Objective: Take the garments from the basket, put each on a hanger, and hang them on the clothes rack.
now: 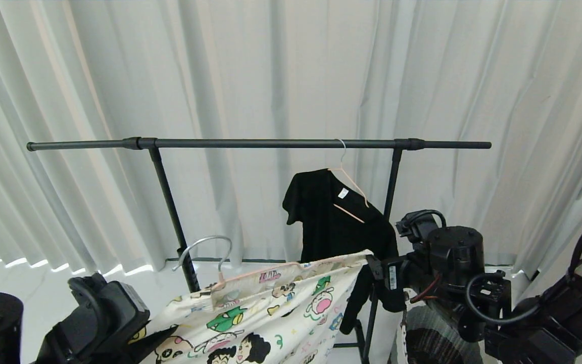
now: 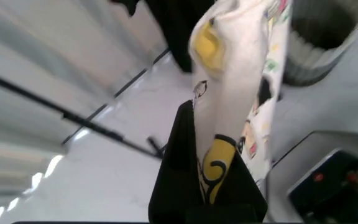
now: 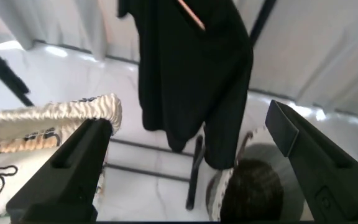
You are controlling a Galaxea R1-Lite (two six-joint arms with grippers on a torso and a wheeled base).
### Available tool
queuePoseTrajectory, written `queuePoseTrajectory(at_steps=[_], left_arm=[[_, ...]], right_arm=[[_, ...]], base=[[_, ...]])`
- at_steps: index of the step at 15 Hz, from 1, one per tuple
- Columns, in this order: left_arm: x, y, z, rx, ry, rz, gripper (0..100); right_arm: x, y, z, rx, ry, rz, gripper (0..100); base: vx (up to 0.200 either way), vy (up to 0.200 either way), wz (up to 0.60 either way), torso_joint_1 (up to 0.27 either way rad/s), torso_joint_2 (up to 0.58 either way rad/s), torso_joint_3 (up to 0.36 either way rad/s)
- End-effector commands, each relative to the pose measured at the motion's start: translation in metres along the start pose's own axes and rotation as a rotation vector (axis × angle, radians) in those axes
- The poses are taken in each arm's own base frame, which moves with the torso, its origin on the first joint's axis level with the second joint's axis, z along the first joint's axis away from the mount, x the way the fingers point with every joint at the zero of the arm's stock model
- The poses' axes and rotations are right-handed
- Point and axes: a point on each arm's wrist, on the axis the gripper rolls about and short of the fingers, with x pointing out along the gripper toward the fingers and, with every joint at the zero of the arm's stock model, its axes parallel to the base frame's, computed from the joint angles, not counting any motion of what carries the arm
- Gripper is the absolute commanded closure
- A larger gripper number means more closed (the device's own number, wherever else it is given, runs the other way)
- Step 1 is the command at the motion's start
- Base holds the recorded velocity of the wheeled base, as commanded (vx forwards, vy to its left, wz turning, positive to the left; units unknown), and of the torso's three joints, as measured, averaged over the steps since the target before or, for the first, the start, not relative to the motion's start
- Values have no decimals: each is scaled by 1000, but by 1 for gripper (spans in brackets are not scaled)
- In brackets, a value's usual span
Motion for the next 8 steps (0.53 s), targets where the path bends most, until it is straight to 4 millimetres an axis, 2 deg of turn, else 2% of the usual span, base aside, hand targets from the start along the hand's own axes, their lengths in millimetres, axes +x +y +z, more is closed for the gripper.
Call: queuePoseTrajectory(at_steps=[1, 3, 8], left_arm=[[16, -5, -12, 29, 152, 43, 100], [28, -5, -12, 31, 207, 53, 100], [39, 7, -1, -11, 162, 121, 100]], right_arm=[[-5, -1, 22, 28, -75, 12, 0], [-7, 1, 41, 29, -126, 18, 0], [-49, -1, 67, -5, -127, 193, 0]], base=[[0, 0, 0, 0, 0, 0], [0, 0, 0, 0, 0, 0], [0, 0, 0, 0, 0, 0]])
